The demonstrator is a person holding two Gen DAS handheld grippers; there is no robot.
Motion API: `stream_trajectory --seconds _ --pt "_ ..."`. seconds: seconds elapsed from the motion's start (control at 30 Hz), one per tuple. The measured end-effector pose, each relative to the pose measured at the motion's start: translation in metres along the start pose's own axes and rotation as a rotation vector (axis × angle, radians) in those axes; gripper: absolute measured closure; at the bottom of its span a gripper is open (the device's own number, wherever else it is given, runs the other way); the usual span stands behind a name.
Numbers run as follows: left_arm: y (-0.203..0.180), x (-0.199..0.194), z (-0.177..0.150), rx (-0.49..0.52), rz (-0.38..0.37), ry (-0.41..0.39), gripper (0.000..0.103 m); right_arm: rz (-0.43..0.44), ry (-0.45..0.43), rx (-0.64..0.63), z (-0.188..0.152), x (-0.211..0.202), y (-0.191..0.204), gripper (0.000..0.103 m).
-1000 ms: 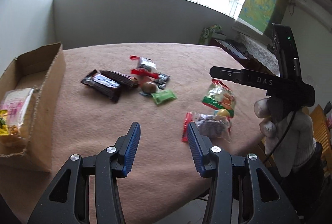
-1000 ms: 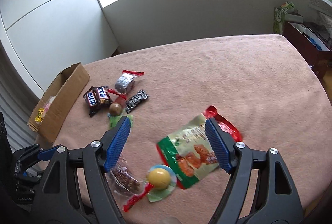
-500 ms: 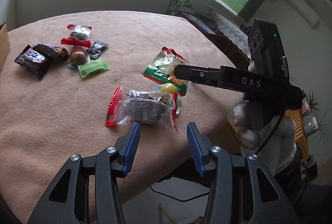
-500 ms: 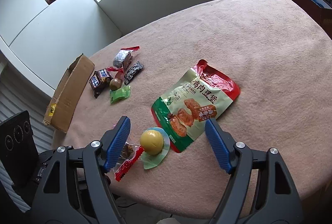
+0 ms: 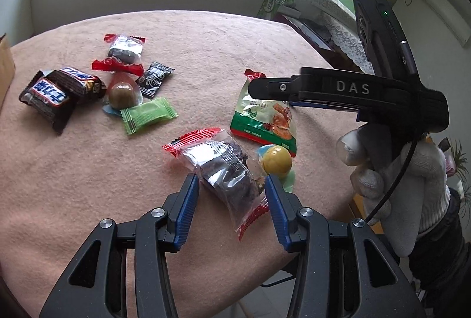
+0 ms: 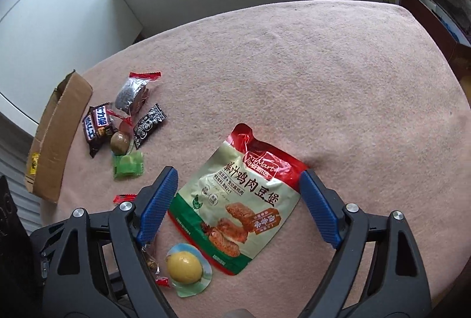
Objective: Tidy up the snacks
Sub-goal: 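Position the right tool fingers around the chicken snack bag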
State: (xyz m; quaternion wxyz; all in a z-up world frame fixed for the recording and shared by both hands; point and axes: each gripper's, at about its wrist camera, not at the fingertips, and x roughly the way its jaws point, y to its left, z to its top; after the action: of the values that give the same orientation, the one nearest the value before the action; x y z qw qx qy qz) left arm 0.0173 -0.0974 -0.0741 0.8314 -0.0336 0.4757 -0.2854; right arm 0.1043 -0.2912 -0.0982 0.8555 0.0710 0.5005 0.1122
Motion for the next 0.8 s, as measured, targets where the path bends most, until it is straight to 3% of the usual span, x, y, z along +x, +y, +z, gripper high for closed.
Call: stream_trajectory --seconds 0.2,0.4,0.6,0.8 --pt "-0.007 0.001 0.002 0.031 0.060 -0.023 0.052 -0.159 0.043 -0.158 0.004 0.017 0.025 0.015" --pt "-0.007 -0.002 -0.003 0.057 0.095 -0.031 0.051 -0.199 0.110 -0.226 0.005 0.017 0.018 0.015" --pt "0.006 -0.010 -0.003 0.047 0.118 -0.048 0.051 -0.162 0.126 -0.114 0.004 0.009 0.002 0.015" --pt "0.012 -0.020 -0.006 0.023 0.084 -0.055 0.051 -0.132 0.157 0.027 0.006 0.009 0.002 0.011"
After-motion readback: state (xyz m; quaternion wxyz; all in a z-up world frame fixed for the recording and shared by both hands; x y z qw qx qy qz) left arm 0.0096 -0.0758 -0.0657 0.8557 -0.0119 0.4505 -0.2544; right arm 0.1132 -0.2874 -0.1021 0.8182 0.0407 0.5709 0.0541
